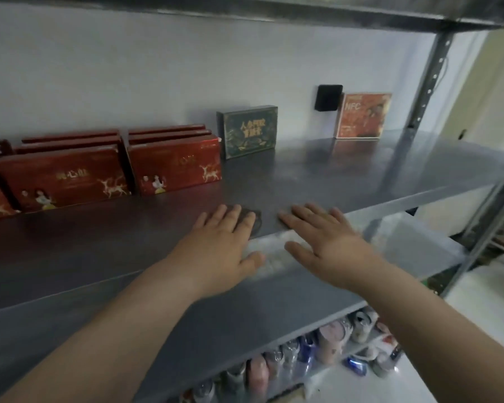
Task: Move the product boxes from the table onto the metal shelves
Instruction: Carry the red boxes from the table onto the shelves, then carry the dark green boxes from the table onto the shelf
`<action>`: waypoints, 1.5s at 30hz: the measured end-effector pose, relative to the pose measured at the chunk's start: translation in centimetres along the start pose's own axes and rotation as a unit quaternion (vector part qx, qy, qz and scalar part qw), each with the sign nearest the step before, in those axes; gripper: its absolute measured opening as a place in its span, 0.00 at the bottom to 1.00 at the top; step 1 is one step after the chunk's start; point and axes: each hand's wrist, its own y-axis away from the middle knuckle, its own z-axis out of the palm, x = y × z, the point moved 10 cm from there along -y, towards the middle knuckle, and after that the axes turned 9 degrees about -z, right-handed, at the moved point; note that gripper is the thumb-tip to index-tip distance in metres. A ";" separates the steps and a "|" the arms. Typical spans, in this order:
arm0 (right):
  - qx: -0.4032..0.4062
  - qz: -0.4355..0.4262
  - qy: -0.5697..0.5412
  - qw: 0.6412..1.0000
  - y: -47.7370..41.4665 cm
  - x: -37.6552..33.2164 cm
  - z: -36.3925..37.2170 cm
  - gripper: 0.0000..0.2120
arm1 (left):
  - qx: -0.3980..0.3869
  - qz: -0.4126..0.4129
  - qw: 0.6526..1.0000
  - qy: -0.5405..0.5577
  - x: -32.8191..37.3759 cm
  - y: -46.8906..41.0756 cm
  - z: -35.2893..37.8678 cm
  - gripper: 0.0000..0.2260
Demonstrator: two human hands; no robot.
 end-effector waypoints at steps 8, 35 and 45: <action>0.045 0.073 -0.036 0.996 20.4 1.1 6.4 0.20 | 0.081 0.198 0.974 0.070 16.1 8.8 5.8 0.28; -0.016 0.731 -0.161 0.663 68.1 -6.2 21.5 0.19 | -0.183 0.719 0.668 -0.051 53.7 33.5 26.8 0.25; 0.084 0.902 -0.140 0.399 76.3 -29.0 21.7 0.18 | -0.166 0.862 0.470 -0.091 53.2 52.0 26.2 0.23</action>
